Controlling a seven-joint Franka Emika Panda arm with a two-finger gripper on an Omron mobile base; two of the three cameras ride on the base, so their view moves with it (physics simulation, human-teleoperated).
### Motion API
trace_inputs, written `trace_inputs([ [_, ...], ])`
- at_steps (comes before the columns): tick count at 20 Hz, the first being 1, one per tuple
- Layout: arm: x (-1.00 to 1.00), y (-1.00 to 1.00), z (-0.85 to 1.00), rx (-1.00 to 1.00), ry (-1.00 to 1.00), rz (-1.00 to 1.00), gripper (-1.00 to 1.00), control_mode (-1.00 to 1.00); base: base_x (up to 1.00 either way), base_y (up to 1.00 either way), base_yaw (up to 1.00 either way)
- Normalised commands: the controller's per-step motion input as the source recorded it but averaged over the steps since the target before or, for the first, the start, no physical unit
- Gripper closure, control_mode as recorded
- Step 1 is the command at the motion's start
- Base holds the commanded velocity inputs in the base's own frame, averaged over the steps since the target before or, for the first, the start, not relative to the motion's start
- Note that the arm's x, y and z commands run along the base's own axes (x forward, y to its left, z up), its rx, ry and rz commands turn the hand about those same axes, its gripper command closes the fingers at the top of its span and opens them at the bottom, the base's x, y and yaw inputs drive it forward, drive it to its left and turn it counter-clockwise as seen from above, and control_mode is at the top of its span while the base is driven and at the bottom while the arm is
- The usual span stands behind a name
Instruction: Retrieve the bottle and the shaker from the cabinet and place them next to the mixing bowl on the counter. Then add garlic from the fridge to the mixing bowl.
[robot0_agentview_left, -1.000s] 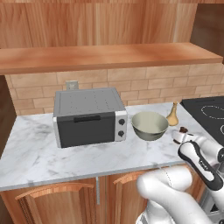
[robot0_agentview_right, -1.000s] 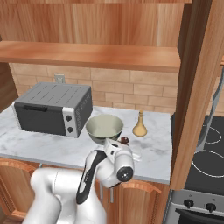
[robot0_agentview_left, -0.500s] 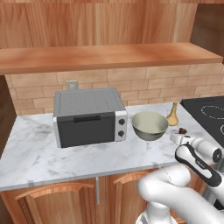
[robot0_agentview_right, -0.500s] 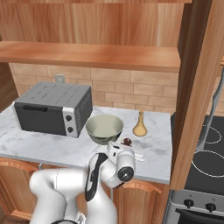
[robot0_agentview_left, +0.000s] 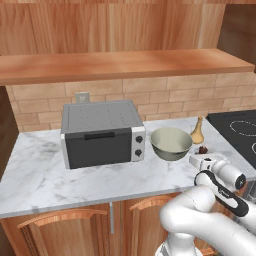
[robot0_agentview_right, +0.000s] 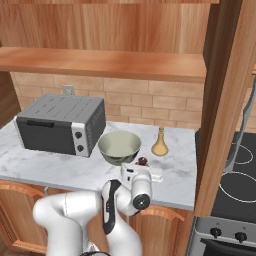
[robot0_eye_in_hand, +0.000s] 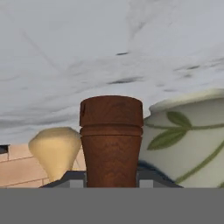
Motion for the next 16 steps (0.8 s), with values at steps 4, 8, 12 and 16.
trace_inputs([
  [4, 0.11, -0.14, -0.38, -0.09, -0.12, 0.10, 1.00, -1.00, 0.00, 0.00, 0.00],
  [8, 0.15, -0.22, -0.32, -0.05, -0.16, 0.09, 1.00, -1.00, 0.00, 0.00, 0.00],
  [12, 0.21, -0.19, -0.29, -0.04, -0.18, 0.09, 1.00, -1.00, 0.00, 0.00, 0.00],
  [16, 0.23, -0.13, -0.31, -0.05, -0.16, 0.09, 1.00, -1.00, 0.00, 0.00, 0.00],
])
